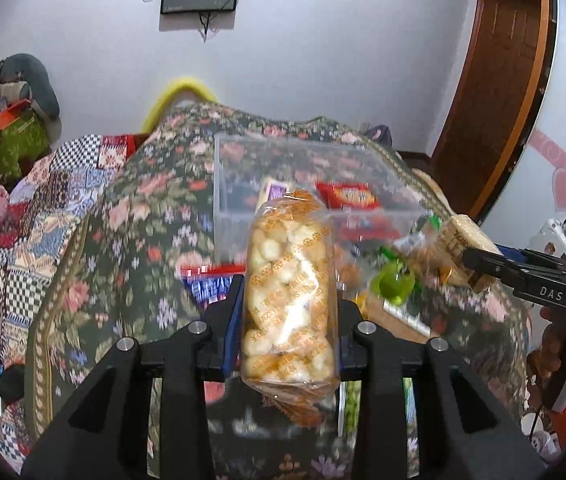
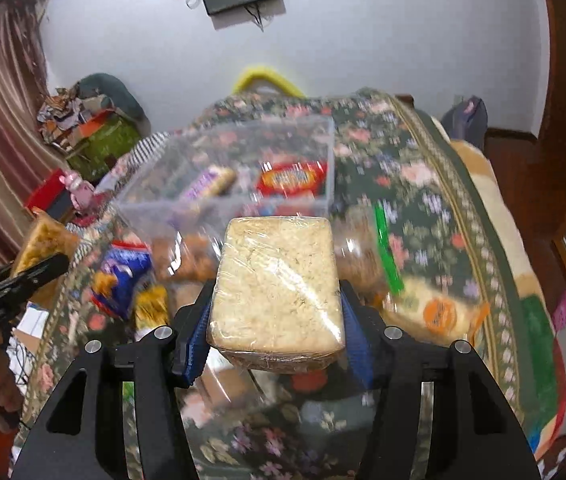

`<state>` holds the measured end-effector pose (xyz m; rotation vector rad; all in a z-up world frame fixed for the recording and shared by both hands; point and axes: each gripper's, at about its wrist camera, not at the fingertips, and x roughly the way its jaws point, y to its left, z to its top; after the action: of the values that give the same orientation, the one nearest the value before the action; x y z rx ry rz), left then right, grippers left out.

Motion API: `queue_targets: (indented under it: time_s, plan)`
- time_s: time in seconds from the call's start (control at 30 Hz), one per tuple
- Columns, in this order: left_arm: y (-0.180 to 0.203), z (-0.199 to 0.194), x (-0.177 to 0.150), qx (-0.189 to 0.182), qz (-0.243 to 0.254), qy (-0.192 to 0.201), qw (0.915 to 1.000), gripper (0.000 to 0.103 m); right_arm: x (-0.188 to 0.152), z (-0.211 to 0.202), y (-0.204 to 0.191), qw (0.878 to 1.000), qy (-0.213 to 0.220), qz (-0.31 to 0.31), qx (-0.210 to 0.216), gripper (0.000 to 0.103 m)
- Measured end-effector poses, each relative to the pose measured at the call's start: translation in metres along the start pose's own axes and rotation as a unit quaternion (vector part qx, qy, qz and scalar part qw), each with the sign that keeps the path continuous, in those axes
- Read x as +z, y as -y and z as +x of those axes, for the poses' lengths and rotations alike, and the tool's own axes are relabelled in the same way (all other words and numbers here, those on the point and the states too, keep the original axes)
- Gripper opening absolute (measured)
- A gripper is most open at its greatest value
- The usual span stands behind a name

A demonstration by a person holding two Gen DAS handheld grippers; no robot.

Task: Organize snacks
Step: 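Release the puffed-snack bag into the box with left tool while right tool releases bread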

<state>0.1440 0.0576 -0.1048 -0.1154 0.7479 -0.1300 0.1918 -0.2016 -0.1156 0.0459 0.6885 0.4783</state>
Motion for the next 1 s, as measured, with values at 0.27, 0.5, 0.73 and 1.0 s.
queue_targets:
  time_s: [0.27,0.5,0.73,1.0]
  plan:
    - [-0.001,0.01,0.041,0.001,0.0,0.027,0.9996,0.035,0.039,0.0,-0.014,0.999,0.042,-0.019,0.007,0.053]
    - [-0.006,0.034,0.07,0.004,-0.011,0.03,0.9995,0.035,0.065,0.018,-0.024,0.998,0.053,-0.027,0.017,0.053]
    - [-0.009,0.072,0.088,0.007,-0.007,0.013,0.9999,0.035,0.084,0.054,-0.028,0.999,0.033,-0.015,0.032,0.053]
    - [-0.018,0.114,0.098,0.009,-0.017,-0.026,0.9995,0.035,0.096,0.1,-0.032,1.0,-0.008,-0.01,0.027,0.053]
